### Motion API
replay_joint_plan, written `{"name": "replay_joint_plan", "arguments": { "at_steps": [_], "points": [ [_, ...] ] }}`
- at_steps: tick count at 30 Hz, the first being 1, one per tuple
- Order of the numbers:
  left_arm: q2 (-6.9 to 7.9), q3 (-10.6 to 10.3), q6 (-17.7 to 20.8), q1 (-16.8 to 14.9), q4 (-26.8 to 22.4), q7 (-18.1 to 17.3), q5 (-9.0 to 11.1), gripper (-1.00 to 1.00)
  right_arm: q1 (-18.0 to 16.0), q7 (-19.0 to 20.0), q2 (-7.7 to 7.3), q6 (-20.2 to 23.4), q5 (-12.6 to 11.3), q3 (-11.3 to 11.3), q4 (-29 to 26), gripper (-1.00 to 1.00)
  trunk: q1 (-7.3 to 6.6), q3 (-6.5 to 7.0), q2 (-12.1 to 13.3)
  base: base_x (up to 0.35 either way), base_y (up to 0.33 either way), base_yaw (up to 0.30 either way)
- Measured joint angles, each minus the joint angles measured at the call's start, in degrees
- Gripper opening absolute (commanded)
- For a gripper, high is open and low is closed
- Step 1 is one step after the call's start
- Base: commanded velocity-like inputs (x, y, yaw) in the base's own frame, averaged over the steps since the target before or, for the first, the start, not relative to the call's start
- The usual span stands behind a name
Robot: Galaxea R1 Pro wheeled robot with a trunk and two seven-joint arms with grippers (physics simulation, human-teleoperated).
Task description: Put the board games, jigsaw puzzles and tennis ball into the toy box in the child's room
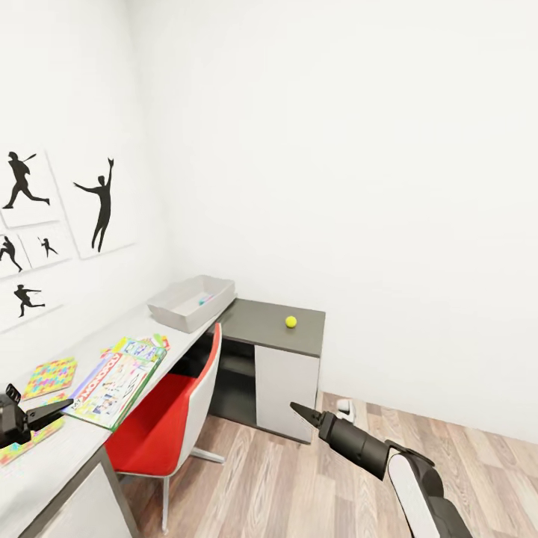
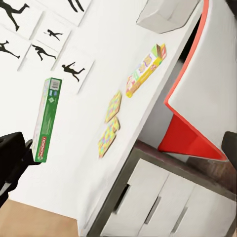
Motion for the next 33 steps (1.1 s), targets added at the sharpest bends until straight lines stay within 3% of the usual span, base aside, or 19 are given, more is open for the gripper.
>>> {"name": "replay_joint_plan", "arguments": {
  "at_steps": [5, 13, 24, 33],
  "points": [
    [0.04, -0.1, 0.0, 0.0, 0.0, 0.0, 0.0, -1.0, 0.0, 0.0, -0.06, -0.7, 0.2, -0.1, 0.0, 1.0, 0.0, 0.0, 0.0, 0.277, 0.0, 0.0],
    [0.27, -0.4, 0.0, 0.0, -0.1, 0.0, -0.1, -1.0, 0.2, 0.1, -1.44, -0.6, 0.2, -1.2, 0.2, 1.0, 0.0, 0.0, 0.0, 0.291, 0.0, 0.0],
    [0.28, -0.5, 0.0, 0.0, -0.2, 0.0, -0.2, -1.0, 0.2, 0.2, -1.56, -0.2, 0.1, -1.3, 0.1, 1.0, 0.0, 0.04, 0.0, 0.321, 0.0, -0.012],
    [0.27, -0.5, 0.0, 0.0, -0.2, 0.0, -0.2, -1.0, 0.2, 0.1, -1.56, 0.1, 0.1, -1.3, 0.1, 1.0, 0.0, 0.5, 0.0, 0.326, 0.0, -0.159]
  ]
}}
